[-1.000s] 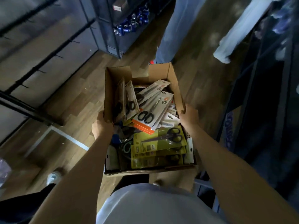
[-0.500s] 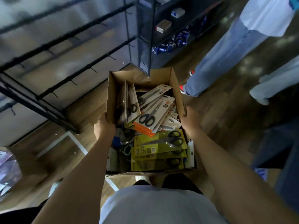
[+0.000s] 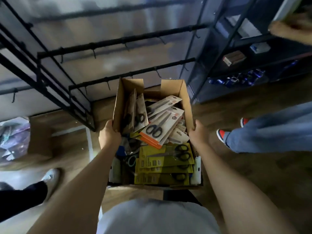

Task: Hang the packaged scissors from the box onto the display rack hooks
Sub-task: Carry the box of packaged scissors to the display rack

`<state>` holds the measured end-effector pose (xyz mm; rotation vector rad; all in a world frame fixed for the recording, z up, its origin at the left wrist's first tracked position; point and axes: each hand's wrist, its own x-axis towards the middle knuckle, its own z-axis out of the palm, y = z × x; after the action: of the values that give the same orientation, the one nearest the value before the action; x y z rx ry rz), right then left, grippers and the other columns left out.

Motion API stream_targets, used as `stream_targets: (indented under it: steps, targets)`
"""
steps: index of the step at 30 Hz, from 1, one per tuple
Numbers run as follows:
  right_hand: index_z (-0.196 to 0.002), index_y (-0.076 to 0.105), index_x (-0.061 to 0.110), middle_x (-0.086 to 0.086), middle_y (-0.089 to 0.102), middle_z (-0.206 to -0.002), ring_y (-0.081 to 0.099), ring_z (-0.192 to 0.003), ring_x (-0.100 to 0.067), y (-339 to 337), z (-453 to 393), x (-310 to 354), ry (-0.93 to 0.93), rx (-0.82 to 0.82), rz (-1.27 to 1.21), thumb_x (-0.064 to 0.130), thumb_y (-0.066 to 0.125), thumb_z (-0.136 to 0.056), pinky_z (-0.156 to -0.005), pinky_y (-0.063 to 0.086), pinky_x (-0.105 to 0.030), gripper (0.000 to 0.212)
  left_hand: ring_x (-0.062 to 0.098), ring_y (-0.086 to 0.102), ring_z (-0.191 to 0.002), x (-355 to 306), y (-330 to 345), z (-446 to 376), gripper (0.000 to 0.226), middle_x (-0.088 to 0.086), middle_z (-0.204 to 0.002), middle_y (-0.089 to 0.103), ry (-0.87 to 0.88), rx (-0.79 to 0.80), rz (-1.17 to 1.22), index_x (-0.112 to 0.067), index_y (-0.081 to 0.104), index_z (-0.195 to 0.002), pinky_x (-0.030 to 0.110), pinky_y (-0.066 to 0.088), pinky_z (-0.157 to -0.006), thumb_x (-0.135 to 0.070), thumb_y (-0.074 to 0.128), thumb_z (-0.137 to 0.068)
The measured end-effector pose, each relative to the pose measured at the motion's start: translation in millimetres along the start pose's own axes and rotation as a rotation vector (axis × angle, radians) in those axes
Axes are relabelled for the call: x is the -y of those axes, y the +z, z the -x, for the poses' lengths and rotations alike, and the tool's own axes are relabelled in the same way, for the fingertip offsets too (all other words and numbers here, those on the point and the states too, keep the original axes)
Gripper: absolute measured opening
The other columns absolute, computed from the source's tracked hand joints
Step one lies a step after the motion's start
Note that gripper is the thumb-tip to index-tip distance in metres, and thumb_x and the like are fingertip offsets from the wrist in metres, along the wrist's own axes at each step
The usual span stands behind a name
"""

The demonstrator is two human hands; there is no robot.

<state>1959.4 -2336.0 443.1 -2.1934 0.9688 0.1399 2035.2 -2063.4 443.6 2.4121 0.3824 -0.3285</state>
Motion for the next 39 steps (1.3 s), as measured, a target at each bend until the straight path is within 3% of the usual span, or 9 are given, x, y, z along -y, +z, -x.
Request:
stream_targets:
  steps: [3,8,14,17,21,25,28,34,39]
  targets:
    - [-0.125,0.053,0.008,-0.012,0.061,-0.117,0.057,-0.11,-0.032,-2,-56,15,-0.044,0.073,0.083,0.005,0.05,-0.092,-0.081,0.041,-0.03,0.033,0.033,0.055,-0.084,-20,20,-18,0.043,0.017,-0.101,0.062,-0.103,-0.054,-0.001,-0.016,0.052,-0.125,0.035,0.042,-0.07,-0.002,0.049,-0.085]
    - [-0.115,0.055,0.009,-0.014,0.064,-0.108,0.06,-0.101,-0.033,7,-129,32,-0.119,0.15,0.124,0.004,0.049,-0.091,-0.083,0.05,-0.039,0.026,0.022,0.048,-0.078,-43,49,-35,0.041,0.012,-0.099,0.063,-0.243,-0.138,0.064,-0.016,0.055,-0.122,0.031,0.038,-0.069,0.001,0.045,-0.086]
    - [-0.103,0.056,0.006,-0.017,0.062,-0.102,0.06,-0.095,-0.035,25,-183,49,-0.14,0.205,0.122,-0.002,0.046,-0.086,-0.082,0.052,-0.043,0.022,0.03,0.054,-0.084,-53,68,-59,0.04,0.016,-0.1,0.063,-0.347,-0.147,0.077,-0.015,0.055,-0.12,0.036,0.042,-0.073,0.002,0.048,-0.084]
    - [-0.115,0.055,0.003,-0.02,0.06,-0.113,0.058,-0.103,-0.035,33,-198,57,-0.129,0.224,0.142,-0.002,0.045,-0.091,-0.083,0.049,-0.04,0.027,0.035,0.058,-0.092,-51,76,-76,0.042,0.015,-0.102,0.063,-0.362,-0.139,0.082,-0.017,0.054,-0.123,0.04,0.046,-0.078,0.0,0.047,-0.085]
    - [-0.131,0.045,-0.001,-0.019,0.053,-0.13,0.052,-0.119,-0.031,59,-224,56,-0.096,0.255,0.158,-0.001,0.041,-0.096,-0.092,0.044,-0.034,0.035,0.035,0.059,-0.087,-36,99,-110,0.04,0.014,-0.097,0.064,-0.361,-0.125,0.091,-0.017,0.055,-0.119,0.042,0.05,-0.076,0.0,0.046,-0.084]
    - [-0.129,0.049,0.003,-0.017,0.056,-0.126,0.054,-0.116,-0.031,98,-256,42,-0.085,0.236,0.168,0.002,0.044,-0.096,-0.08,0.04,-0.025,0.033,0.035,0.059,-0.087,-16,132,-148,0.044,0.013,-0.096,0.064,-0.366,-0.12,0.112,-0.017,0.056,-0.119,0.043,0.051,-0.079,0.002,0.048,-0.08]
    - [-0.128,0.051,0.005,-0.018,0.056,-0.123,0.055,-0.114,-0.031,135,-284,29,-0.097,0.224,0.219,0.005,0.045,-0.096,-0.078,0.04,-0.026,0.032,0.033,0.059,-0.086,9,165,-182,0.044,0.012,-0.095,0.065,-0.369,-0.135,0.106,-0.018,0.057,-0.119,0.036,0.048,-0.075,0.002,0.046,-0.081]
    - [-0.134,0.048,0.007,-0.016,0.056,-0.131,0.053,-0.122,-0.03,228,-346,-11,-0.109,0.17,0.267,0.008,0.048,-0.096,-0.096,0.044,-0.035,0.037,0.033,0.06,-0.09,69,242,-265,0.041,0.011,-0.1,0.066,-0.353,-0.116,0.125,-0.02,0.056,-0.12,0.041,0.052,-0.081,-0.002,0.047,-0.084]
    - [-0.137,0.046,0.011,-0.016,0.055,-0.132,0.052,-0.123,-0.032,306,-399,-46,-0.11,0.122,0.278,0.008,0.05,-0.095,-0.101,0.044,-0.038,0.042,0.03,0.06,-0.093,120,304,-329,0.04,0.009,-0.103,0.066,-0.312,-0.133,0.122,-0.019,0.057,-0.12,0.032,0.047,-0.077,-0.004,0.047,-0.084]
